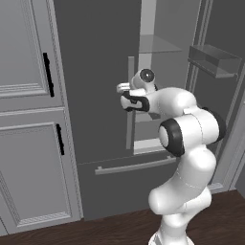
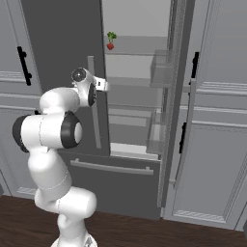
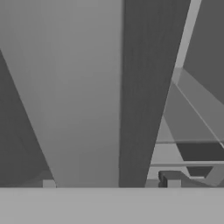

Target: Take the strawberry from the fridge and place it on top of the pancake, located on the dining counter.

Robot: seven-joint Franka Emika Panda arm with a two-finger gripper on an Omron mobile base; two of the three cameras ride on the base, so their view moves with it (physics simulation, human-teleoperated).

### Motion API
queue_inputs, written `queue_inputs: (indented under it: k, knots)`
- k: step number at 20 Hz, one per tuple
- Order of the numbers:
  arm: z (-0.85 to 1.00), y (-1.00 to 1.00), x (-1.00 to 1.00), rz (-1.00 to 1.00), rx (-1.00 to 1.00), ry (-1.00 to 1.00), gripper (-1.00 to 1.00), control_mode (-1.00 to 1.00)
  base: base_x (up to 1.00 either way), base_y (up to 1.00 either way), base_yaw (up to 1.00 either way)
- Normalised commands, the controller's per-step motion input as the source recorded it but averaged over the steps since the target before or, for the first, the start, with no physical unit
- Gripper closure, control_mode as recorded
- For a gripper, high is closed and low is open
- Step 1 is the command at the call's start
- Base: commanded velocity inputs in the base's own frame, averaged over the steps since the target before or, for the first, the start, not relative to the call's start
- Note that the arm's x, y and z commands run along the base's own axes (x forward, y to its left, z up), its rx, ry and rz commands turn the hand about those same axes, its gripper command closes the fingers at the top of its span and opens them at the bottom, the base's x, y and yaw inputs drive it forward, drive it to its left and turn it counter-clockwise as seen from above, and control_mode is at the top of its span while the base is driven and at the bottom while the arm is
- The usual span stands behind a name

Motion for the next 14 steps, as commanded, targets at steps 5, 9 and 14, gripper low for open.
queue_inputs:
  k: [5,9,14]
  knots:
    - [-0.05,0.31,0.13,0.00,0.00,0.00,1.00,-1.00,0.00,0.00,0.00]
    - [0.04,0.68,-0.64,0.00,0.00,0.00,1.00,-1.00,0.00,0.00,0.00]
    - [0.13,0.82,-0.86,0.00,-0.02,0.00,1.00,-1.00,0.00,0.00,0.00]
